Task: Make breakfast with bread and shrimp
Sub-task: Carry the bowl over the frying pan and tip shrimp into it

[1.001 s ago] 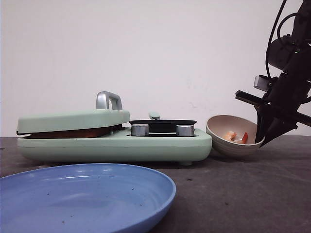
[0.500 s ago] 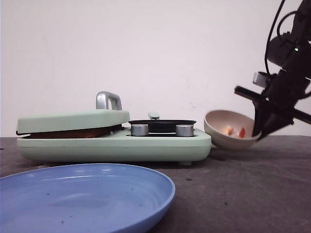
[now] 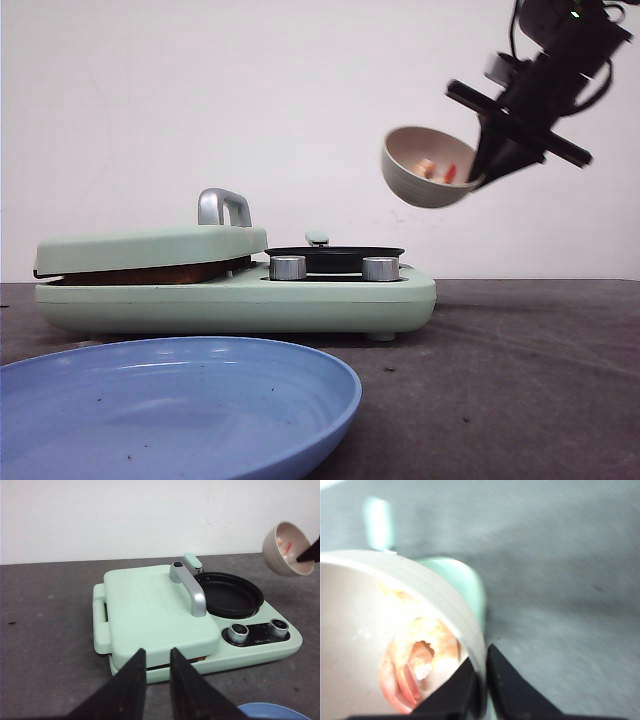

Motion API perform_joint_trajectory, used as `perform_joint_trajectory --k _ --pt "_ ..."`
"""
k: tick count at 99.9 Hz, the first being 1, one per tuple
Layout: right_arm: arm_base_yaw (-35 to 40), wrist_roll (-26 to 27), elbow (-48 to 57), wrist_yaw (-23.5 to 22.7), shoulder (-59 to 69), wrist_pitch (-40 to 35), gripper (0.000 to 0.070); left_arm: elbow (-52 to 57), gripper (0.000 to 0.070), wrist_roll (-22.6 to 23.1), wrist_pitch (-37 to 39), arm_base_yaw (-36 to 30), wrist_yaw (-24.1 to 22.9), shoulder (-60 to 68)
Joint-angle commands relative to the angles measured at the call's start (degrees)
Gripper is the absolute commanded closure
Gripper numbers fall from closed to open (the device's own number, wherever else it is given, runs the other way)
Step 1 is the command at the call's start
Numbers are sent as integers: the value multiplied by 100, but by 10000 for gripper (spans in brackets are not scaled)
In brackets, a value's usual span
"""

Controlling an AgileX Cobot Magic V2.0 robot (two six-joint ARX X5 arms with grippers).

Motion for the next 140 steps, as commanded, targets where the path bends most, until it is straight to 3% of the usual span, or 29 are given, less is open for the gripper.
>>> perform_joint_trajectory --k 1,15,50,63,91,106,140 --pt "179 -72 173 83 33 164 700 11 674 76 66 -9 -26 2" --pt "577 -50 177 404 37 647 700 11 674 74 61 -9 -26 2" --pt "1379 -433 177 1705 522 2157 700 11 674 74 61 -9 -26 0" --pt "1596 -1023 175 2376 772 2559 700 11 674 98 66 -9 -28 0" --pt "2092 -2977 175 4050 1045 3637 700 11 674 136 87 -9 -26 0" --pt "2256 -3842 175 4382 1106 3985 700 11 674 138 103 -9 -26 0" --pt "2304 -4798 175 5193 1141 4297 700 13 674 136 136 -11 -24 -4"
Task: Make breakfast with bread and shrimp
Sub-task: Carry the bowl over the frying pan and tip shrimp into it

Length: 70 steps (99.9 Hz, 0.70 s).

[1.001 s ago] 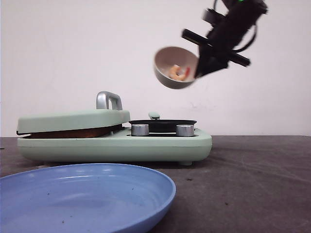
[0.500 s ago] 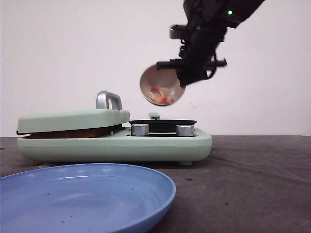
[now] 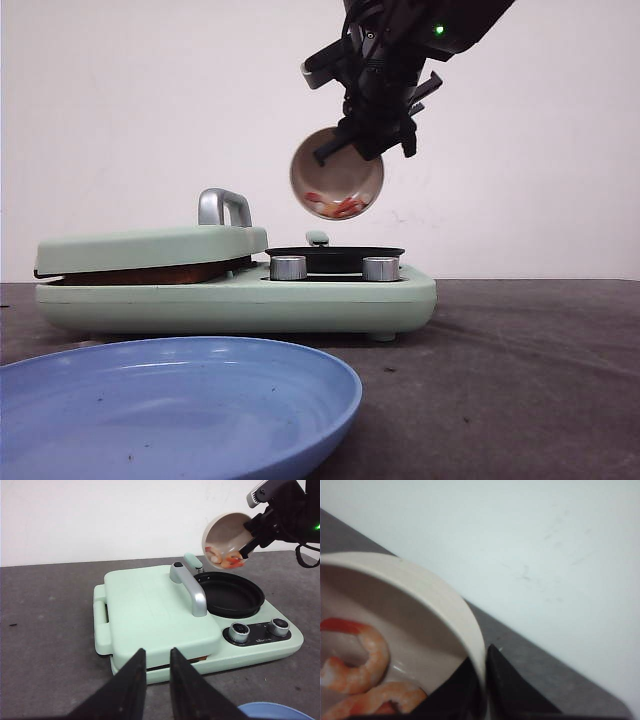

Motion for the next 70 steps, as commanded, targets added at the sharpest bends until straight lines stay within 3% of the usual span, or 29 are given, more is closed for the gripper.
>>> perform_joint_trajectory --k 1,29,56,70 --pt "52 -317 136 155 120 195 700 13 674 74 122 -11 -24 -4" --pt "208 -1047 136 444 120 546 700 13 674 74 136 -11 -24 -4" --pt "361 -1711 136 597 120 1390 700 13 674 74 133 -9 -24 -4" --pt "398 -1751 136 656 120 1504 700 13 674 72 131 -11 -22 -4"
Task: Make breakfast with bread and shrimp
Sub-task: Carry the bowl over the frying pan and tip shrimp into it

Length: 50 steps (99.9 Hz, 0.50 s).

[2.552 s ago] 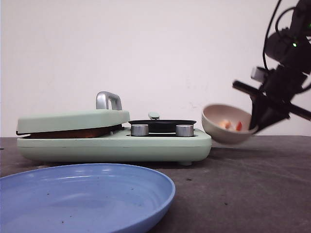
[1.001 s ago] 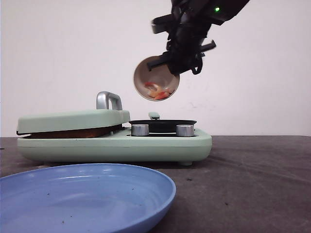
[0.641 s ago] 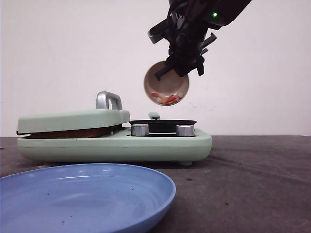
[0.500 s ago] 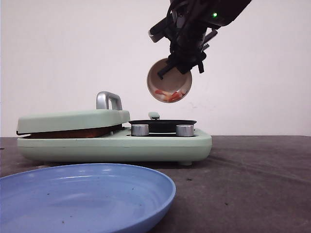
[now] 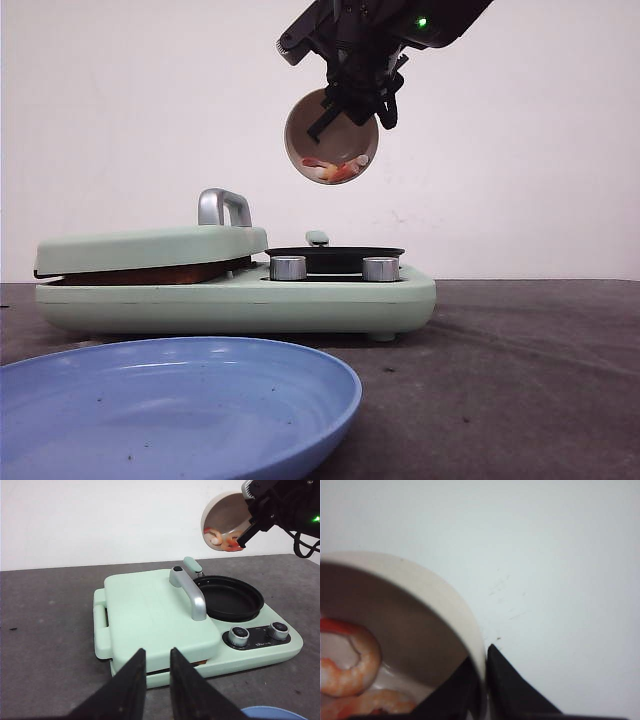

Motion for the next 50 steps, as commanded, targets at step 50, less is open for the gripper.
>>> perform_joint_trajectory --k 50 --pt "83 20 136 216 120 356 700 13 674 72 61 -11 -24 -4"
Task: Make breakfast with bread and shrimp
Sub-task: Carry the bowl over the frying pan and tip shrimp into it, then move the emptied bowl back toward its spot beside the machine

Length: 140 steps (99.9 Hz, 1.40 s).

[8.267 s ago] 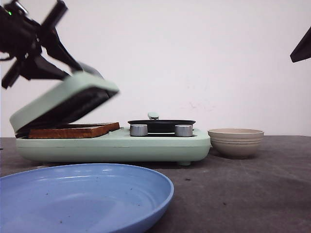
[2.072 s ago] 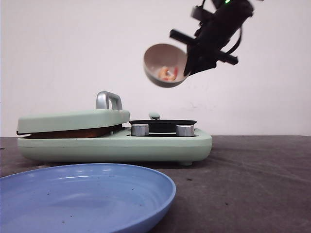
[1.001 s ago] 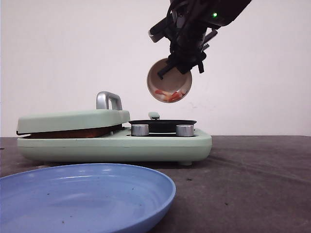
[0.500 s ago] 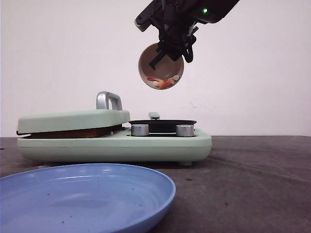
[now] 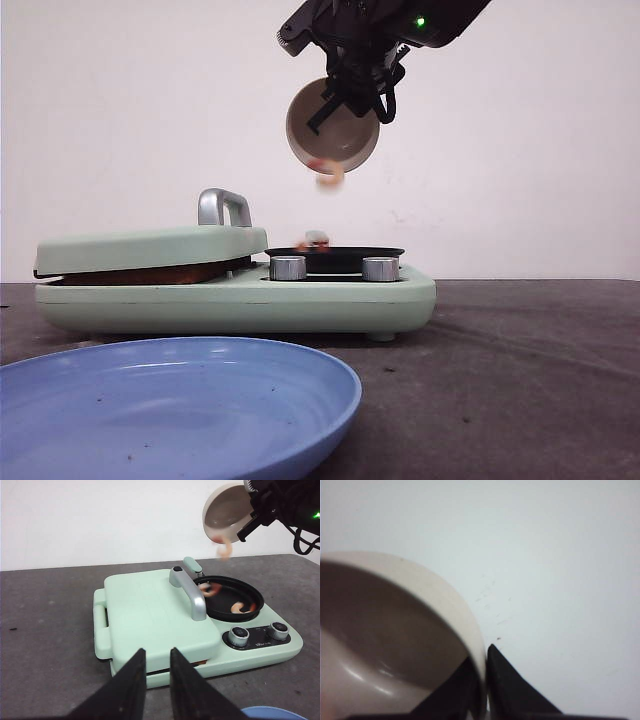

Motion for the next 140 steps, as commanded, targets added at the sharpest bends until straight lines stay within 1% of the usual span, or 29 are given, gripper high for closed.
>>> perform_joint_trajectory --k 1,19,24,29,36,44,58,64,68,75,91,102,111,114,124,132,140 --pt "59 94 136 33 118 31 700 13 674 74 61 -11 -24 -4" --pt "70 234 136 59 118 -98 700 13 674 74 63 -9 -22 -4" --pt "70 319 136 136 118 -232 700 13 674 74 61 -11 -24 -4" --pt "70 444 136 317 118 -396 700 13 674 74 59 -11 -22 -4" --pt "81 859 136 710 118 -828 700 13 674 74 57 -9 -24 -4" --pt "98 1333 136 1005 118 -1410 700 13 674 74 42 -9 -24 -4" --pt "94 2221 136 1137 116 -2479 700 13 674 74 22 -11 -24 -4" --pt "68 2568 136 1235 83 -2852 700 13 674 72 13 -11 -24 -4" --pt "57 2708 136 1266 55 -3010 700 13 674 70 4 -11 -24 -4" --pt "55 2822 136 1272 -24 -3213 700 13 674 70 -4 -11 -24 -4" --pt "-39 2824 136 1207 -356 -3351 700 13 674 72 0 -11 -24 -4" --pt "-181 2927 136 940 -684 -3672 700 13 674 72 -4 -11 -24 -4" --pt "-278 3001 136 894 -909 -3930 700 13 674 72 -2 -9 -24 -4" --pt "-326 3053 136 809 -999 -4070 700 13 674 72 -2 -9 -24 -4" --pt "-496 3344 138 238 -1322 -4780 700 13 674 72 4 -9 -24 -4" --pt "-680 3757 138 -256 -1563 -5447 700 13 674 72 9 -11 -24 -4" --pt "-911 4164 138 -861 -1770 -6098 700 13 674 72 11 -11 -24 -4"
